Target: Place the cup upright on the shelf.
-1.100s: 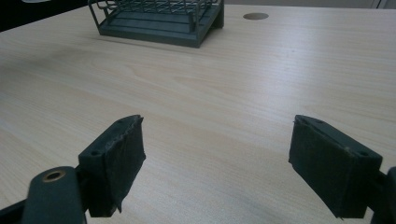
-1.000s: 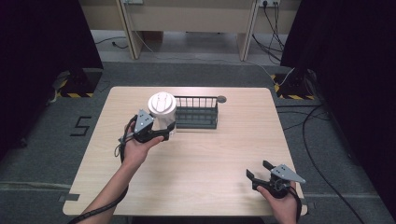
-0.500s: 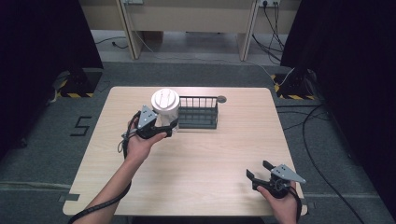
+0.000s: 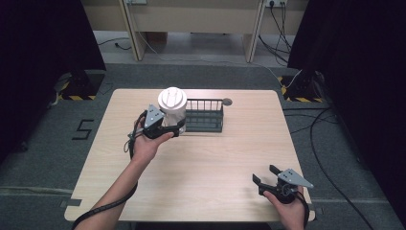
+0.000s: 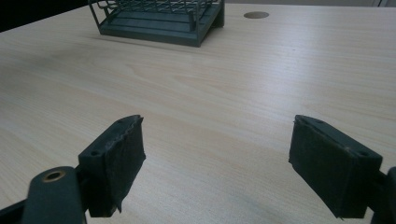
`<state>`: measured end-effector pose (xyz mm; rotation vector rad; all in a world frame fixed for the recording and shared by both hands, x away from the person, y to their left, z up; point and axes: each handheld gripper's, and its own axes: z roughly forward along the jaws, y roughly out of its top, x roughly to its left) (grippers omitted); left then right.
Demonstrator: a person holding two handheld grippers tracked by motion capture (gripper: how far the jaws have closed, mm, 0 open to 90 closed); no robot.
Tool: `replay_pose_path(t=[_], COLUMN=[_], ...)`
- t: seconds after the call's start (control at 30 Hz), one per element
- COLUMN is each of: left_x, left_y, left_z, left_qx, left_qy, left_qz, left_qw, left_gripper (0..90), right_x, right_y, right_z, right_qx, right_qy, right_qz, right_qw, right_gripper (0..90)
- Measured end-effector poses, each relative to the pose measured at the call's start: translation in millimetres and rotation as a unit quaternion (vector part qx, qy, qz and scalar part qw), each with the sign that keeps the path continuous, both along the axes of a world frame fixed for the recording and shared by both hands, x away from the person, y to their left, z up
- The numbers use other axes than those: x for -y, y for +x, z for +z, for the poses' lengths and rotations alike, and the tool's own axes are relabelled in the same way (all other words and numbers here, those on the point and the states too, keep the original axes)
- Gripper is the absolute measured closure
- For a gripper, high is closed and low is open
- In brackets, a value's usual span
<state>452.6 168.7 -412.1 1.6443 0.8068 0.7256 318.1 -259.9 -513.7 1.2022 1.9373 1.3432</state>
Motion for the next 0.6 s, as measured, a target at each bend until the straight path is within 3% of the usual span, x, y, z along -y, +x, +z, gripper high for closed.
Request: replay_pose_path(t=[0.6], left_x=[7.6], left_y=[9.0], left_z=[7.6], left_qx=[0.002], left_qy=[-0.004], left_qz=[0.0], left_qw=[1.0], left_gripper=[18.0], right_x=[-0.1], right_y=[0.0], right_z=[0.0], right_qx=[-0.001], right_qy=[-0.001], right_qz=[0.001], right_qw=[1.0], right_gripper=[18.7])
